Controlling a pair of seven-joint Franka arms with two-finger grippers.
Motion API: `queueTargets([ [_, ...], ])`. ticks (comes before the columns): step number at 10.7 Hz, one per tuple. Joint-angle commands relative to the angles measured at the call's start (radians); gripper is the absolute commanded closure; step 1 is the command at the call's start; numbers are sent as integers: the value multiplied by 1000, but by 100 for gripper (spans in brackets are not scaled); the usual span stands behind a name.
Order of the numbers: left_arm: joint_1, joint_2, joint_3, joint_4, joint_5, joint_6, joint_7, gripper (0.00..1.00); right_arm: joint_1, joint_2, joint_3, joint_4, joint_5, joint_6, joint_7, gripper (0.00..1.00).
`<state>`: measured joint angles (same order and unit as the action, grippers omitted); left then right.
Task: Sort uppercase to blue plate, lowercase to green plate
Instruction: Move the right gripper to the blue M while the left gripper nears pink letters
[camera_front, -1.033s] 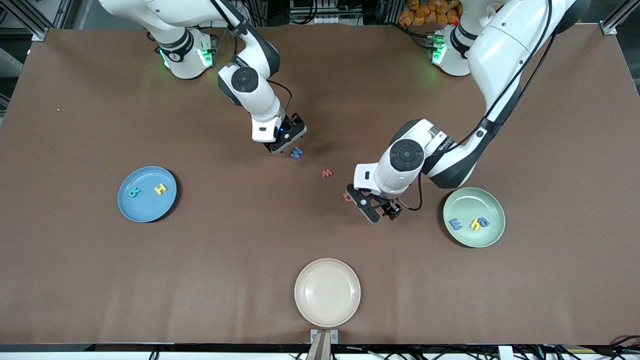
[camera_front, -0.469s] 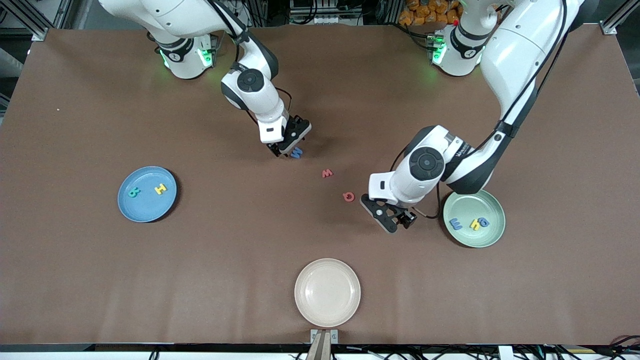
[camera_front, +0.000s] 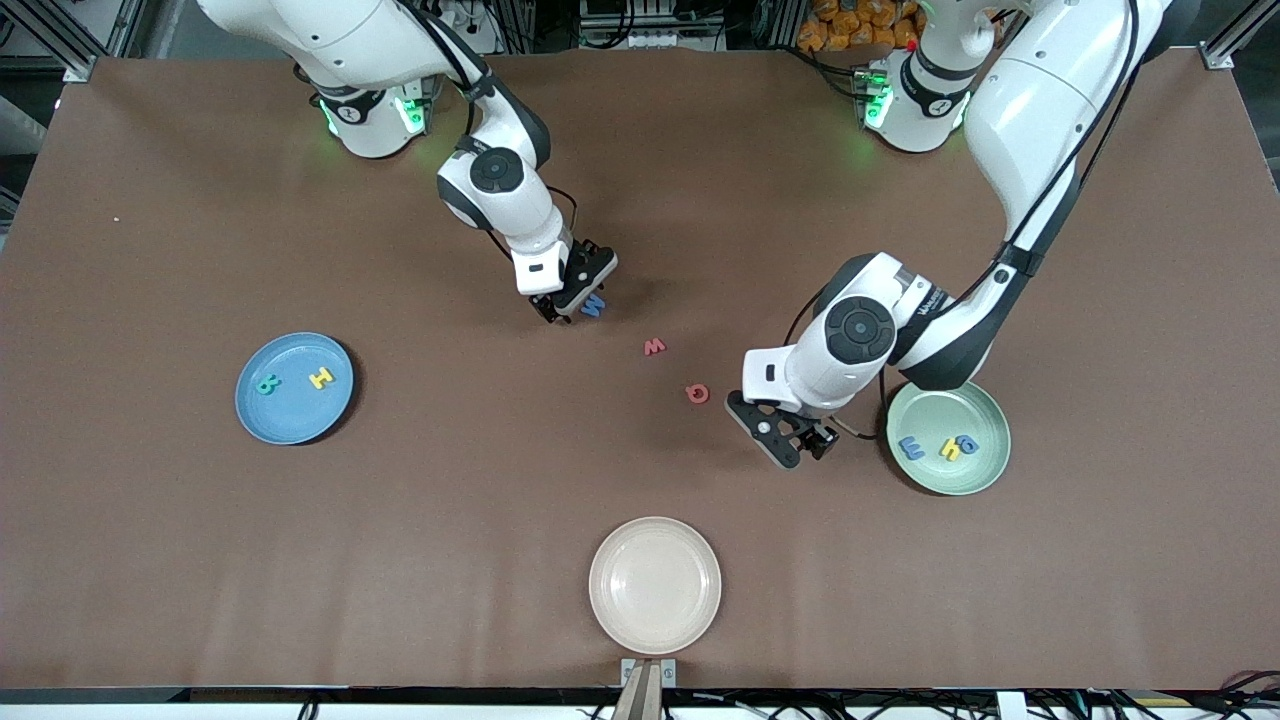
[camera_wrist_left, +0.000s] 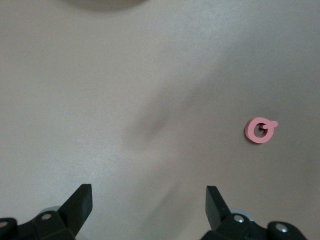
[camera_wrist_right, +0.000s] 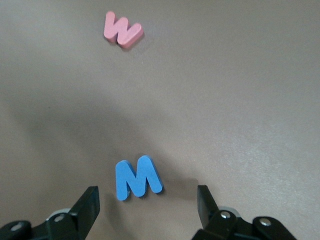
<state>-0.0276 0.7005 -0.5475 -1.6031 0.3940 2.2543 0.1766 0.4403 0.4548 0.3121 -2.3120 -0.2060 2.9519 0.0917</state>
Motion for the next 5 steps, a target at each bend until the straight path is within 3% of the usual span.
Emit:
queueTargets([
  [1,20,-15,1,-1,6,-7,15,0,27,37,-11,23,-24,24,16,15],
  [5,46,-15,0,-1,8,-7,15,0,29,57,-11,39,-16,24,20,17],
])
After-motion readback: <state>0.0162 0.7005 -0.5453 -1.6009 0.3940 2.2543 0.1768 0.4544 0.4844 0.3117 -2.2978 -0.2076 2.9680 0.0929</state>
